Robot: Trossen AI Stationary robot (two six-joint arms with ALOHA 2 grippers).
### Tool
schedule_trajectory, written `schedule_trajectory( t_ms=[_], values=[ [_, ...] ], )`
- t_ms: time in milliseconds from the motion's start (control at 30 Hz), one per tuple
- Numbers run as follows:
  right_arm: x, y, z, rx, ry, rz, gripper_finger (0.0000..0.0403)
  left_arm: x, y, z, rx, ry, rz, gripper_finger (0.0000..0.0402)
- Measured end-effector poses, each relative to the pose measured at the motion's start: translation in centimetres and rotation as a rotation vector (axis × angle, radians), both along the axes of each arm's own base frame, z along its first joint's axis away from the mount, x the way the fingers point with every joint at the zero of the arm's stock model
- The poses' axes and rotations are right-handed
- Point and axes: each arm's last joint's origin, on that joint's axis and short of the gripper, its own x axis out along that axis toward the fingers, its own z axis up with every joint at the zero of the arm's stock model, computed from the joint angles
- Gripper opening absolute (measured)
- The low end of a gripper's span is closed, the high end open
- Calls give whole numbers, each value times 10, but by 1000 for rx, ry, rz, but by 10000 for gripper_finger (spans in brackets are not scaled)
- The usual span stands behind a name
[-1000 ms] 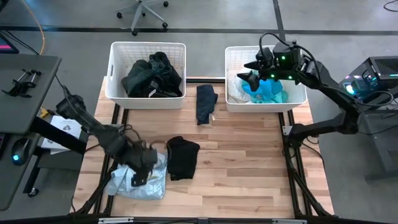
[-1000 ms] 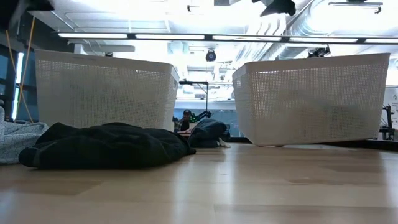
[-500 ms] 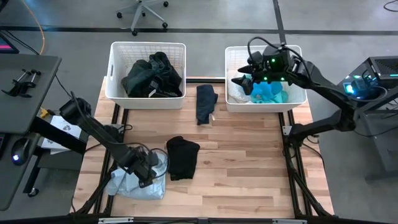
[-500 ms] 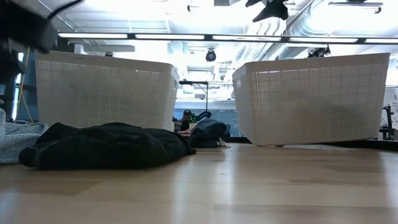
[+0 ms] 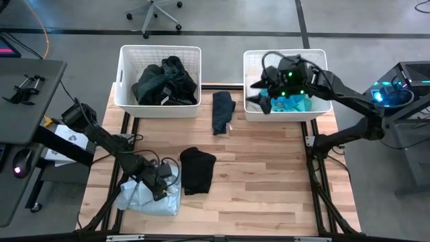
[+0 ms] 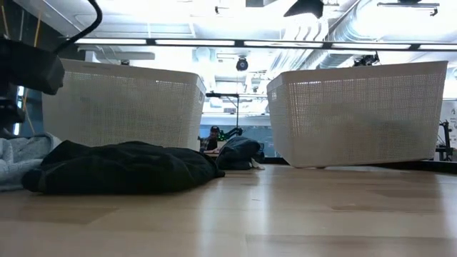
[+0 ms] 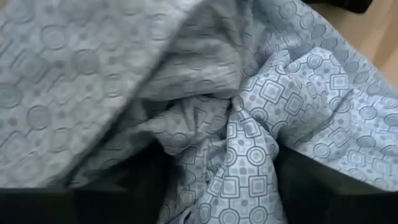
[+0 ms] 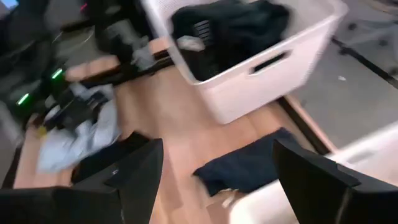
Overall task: Sort clothes
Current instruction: Put the light blue shirt into the right white laundry organizer
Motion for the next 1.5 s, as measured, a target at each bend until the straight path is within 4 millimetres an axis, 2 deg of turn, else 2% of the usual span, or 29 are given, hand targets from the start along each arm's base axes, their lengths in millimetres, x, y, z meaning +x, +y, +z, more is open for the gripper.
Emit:
schedule_trajectory(
  t_ms=[200,267,367,500,800,967,1067,1300,1500],
  values=[
    [23,17,-7,-31,5,104,287,3,2,-2,-65,11,-2,71],
    [30,19,-8,-43,-9,118,287,4,3,-1,-91,10,1,39],
    [41,19,-11,-51,-31,141,287,5,6,4,-146,37,-6,39],
    [53,17,-18,-43,-29,152,287,5,8,25,-242,68,-64,39],
    [74,13,-34,-33,5,156,287,5,15,119,-270,-57,-89,39],
    [85,10,-38,19,-24,102,287,17,30,167,-152,-278,-61,38],
    [88,10,-41,31,-23,121,287,28,44,188,-87,-383,-17,38],
    [94,28,-39,32,-74,387,287,44,75,235,76,-626,42,38],
    [96,43,-39,27,-79,444,287,45,103,296,248,-870,108,38]
  ],
)
